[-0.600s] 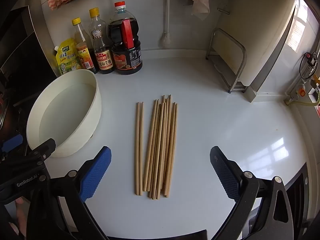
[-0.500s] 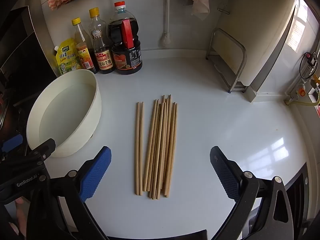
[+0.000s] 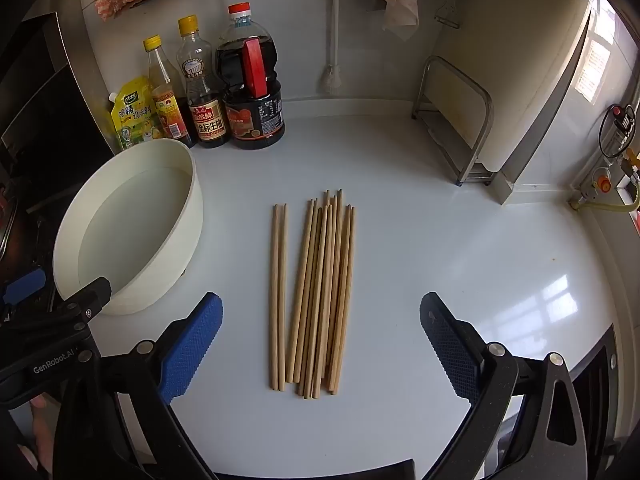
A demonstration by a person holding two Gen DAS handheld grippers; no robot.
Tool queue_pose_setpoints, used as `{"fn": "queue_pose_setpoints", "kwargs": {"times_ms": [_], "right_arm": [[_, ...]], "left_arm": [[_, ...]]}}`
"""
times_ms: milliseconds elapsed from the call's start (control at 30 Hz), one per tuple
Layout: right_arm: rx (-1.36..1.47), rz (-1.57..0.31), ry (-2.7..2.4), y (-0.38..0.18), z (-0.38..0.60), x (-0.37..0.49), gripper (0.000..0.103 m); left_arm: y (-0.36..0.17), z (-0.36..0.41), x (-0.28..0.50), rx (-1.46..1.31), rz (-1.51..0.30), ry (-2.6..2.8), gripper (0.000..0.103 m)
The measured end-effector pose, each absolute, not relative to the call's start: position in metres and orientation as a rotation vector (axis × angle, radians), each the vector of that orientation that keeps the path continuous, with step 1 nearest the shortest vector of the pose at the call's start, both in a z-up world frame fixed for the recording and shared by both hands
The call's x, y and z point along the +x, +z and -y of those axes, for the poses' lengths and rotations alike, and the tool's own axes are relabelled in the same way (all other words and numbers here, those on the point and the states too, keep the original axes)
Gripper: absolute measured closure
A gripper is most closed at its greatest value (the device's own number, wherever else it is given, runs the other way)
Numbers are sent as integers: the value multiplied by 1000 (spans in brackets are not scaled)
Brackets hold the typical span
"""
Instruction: Organize utensils
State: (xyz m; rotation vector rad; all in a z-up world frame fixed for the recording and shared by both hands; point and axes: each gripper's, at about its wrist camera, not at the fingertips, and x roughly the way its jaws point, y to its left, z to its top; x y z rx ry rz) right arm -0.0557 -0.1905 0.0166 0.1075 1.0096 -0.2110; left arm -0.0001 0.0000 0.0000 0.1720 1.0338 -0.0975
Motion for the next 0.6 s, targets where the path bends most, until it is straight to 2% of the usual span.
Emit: {"fn": "queue_pose_setpoints", "kwargs": {"times_ms": [600], "right_arm": [[108,-1010,-213,17,190,-55,8]], "left_arm": [[0,0,0,172,-1034,-97,6]]}}
